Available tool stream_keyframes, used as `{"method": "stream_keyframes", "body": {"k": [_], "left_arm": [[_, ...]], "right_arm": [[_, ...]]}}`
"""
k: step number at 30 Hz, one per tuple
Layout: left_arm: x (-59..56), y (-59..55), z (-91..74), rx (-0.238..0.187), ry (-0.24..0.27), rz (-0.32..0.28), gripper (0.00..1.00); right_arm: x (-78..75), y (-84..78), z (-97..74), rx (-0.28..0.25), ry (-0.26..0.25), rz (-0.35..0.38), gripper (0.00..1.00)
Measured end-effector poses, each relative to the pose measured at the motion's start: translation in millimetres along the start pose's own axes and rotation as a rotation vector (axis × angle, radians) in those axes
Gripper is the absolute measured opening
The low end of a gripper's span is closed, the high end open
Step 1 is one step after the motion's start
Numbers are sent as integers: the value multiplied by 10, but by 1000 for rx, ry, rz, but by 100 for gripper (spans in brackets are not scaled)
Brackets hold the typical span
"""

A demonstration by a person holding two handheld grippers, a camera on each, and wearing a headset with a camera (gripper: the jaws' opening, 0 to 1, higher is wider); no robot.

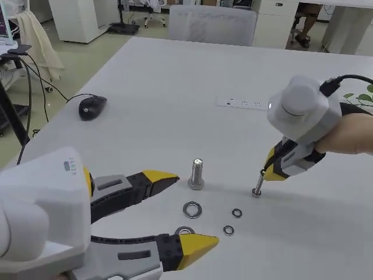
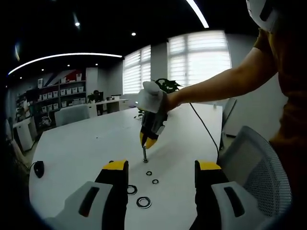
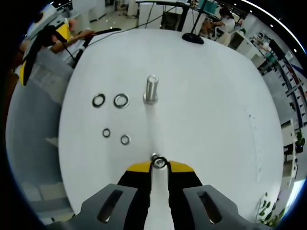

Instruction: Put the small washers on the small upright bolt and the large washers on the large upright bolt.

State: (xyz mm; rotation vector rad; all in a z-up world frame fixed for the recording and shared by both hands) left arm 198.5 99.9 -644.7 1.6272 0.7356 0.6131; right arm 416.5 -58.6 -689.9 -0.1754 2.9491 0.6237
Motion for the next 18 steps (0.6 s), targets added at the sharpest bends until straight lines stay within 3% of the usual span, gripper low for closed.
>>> {"method": "stream_keyframes", "body": {"k": [18], "left_arm": [[9, -38, -10, 9, 17, -14, 55]], "right_arm": [[-34, -123, 333, 33, 21, -4, 13]]}}
Point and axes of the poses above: the centre of the closed fingertips' face, and the gripper's own axes: z roughly forward along the fingers, x roughly to its left, y roughly out of its top, the point moved 8 cm from there along -z, roughly backward along the fingers, and after that the axes turned 4 degrees about -x, right-handed, at the moved point
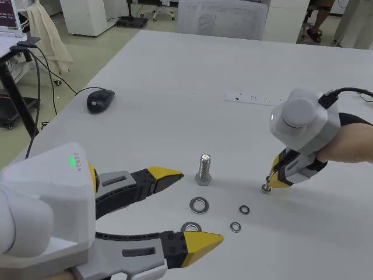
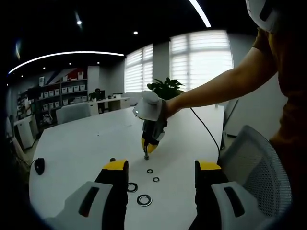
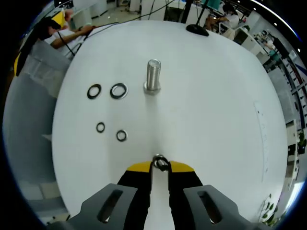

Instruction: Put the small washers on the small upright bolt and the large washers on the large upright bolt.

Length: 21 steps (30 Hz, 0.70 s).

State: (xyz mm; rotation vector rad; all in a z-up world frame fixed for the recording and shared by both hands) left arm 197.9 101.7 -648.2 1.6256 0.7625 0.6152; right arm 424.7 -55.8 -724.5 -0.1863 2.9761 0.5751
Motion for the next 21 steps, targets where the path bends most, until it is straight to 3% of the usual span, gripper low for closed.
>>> {"method": "stream_keyframes", "body": {"k": [12, 21], "left_arm": [[19, -38, -20, 8, 12, -9, 55], [11, -20, -24, 8, 10, -1, 55]], "right_arm": [[16, -103, 152, 5, 10, -4, 14], [70, -149, -14, 1, -16, 19, 15]]}}
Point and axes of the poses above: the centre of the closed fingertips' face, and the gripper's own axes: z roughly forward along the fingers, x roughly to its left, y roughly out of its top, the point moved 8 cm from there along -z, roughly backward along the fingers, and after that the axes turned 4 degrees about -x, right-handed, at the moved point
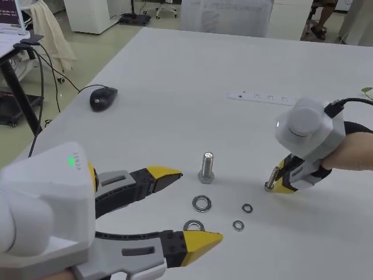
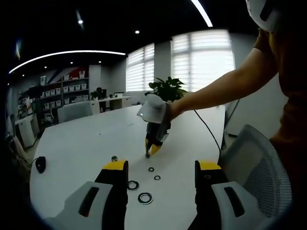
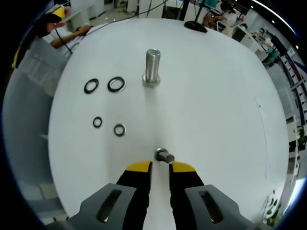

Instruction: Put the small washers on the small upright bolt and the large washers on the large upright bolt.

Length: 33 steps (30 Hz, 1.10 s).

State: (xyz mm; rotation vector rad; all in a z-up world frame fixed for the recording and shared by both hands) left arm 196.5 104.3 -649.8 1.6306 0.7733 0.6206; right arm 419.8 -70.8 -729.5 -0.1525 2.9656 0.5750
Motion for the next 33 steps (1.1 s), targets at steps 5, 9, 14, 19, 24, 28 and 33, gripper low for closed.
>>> {"method": "stream_keyframes", "body": {"k": [5, 9, 14, 19, 24, 28, 33], "left_arm": [[8, 38, -7, -8, 3, 13, 55], [-5, 67, -11, -22, 5, 24, 56], [-63, 84, -40, -30, -9, 32, 56], [-68, 89, -109, -42, -7, 36, 57], [-71, 93, -158, -51, 2, 36, 57], [-77, 106, -200, -61, 9, 36, 57], [-70, 114, -229, -68, 23, 36, 57]], "right_arm": [[122, -4, -157, -6, 10, 3, 14], [348, 107, -211, -30, 72, -7, 14], [578, 272, -98, -43, 115, -56, 15], [753, 432, 72, -51, 138, -84, 15], [828, 511, 171, -43, 141, -91, 17], [857, 561, 213, -27, 139, -105, 17], [847, 561, 247, -24, 137, -102, 19]]}}
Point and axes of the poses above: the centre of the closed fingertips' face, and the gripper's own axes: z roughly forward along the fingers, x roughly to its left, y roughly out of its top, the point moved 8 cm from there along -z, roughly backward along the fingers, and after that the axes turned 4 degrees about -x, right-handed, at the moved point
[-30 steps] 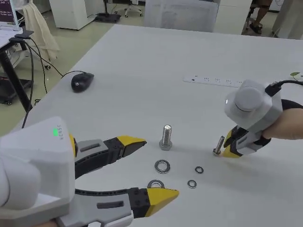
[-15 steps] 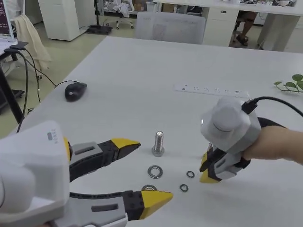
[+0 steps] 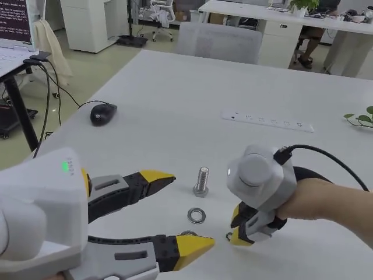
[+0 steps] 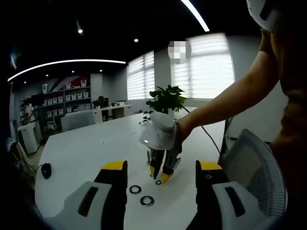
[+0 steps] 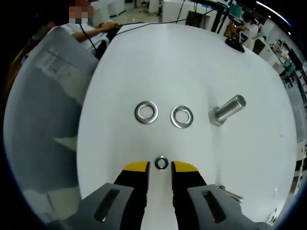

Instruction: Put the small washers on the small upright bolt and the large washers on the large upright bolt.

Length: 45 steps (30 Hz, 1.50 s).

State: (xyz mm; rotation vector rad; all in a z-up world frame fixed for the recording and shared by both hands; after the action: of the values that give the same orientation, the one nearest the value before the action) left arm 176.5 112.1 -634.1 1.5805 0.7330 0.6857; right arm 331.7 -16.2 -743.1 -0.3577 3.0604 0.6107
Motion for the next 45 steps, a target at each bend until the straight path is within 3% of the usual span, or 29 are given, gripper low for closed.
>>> {"method": "stream_keyframes", "body": {"k": [23, 33, 45], "left_arm": [[2, -31, 26, 10, 14, -5, 56], [19, -26, 55, 18, 16, -2, 56], [-12, -22, 58, 32, 5, 2, 56]], "right_arm": [[-34, -61, 66, -9, 17, 38, 19], [-34, -68, 62, 11, 13, 2, 13], [-22, -74, -8, -16, 7, 30, 12]]}}
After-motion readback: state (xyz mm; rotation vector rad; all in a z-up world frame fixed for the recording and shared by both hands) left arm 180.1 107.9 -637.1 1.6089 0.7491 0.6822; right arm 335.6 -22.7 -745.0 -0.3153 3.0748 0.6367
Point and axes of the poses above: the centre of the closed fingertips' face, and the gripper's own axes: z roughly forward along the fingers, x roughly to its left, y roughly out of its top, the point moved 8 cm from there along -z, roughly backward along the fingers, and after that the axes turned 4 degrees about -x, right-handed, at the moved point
